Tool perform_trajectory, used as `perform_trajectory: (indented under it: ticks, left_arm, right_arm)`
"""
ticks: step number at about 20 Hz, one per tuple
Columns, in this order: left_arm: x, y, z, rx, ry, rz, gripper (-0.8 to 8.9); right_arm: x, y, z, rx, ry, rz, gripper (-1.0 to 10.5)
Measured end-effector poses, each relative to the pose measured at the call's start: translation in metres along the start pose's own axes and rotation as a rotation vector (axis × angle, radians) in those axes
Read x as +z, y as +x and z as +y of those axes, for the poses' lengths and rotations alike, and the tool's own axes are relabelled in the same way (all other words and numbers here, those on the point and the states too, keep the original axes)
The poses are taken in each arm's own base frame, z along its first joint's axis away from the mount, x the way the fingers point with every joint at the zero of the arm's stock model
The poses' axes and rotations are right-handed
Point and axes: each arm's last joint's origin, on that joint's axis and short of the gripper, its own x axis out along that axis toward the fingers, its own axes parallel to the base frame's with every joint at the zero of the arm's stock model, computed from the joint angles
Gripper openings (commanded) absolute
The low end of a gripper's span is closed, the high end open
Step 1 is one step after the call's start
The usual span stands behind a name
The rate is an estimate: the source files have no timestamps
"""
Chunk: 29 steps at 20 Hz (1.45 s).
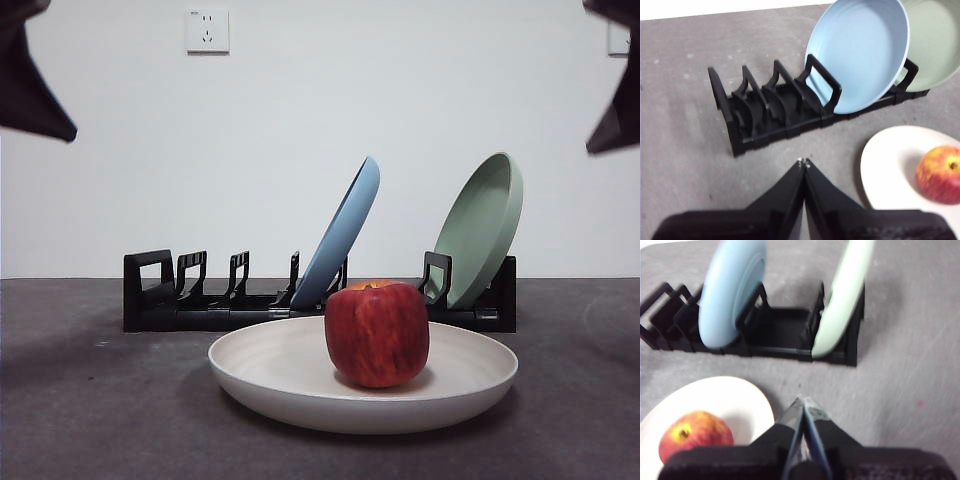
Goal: Take the yellow plate from the plate rack,put the plate on the table,take the apple from the table,put the apple in the plate
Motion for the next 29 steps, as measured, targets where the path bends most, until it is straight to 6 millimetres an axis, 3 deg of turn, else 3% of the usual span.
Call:
perform_trajectory:
  ticks: [4, 6, 23, 26, 29]
  left_arm:
    - [-0.035, 0.0, 0.003, 0.024, -0.029, 0.001, -0.09]
    - [-0.047, 0.0, 0.004, 0.028, -0.036, 0.012, -0.09]
    - [-0.049, -0.001, 0.004, 0.029, -0.048, 0.022, -0.01]
    - [-0.046, -0.016, 0.003, 0.024, -0.015, -0.026, -0.01]
    - [-0.036, -0.04, 0.002, 0.045, 0.064, -0.203, -0.01]
  right_arm:
    - [-0.042, 0.004, 0.007, -0.02, 0.015, 0.011, -0.1]
    - [-0.053, 0.005, 0.012, -0.03, -0.003, 0.042, -0.1]
    - [-0.054, 0.005, 0.014, -0.042, 0.087, 0.039, 0.0]
    - [-0.054, 0.005, 0.014, -0.042, 0.087, 0.039, 0.0]
    - [-0.054, 0.005, 0.014, -0.042, 0.087, 0.038, 0.0]
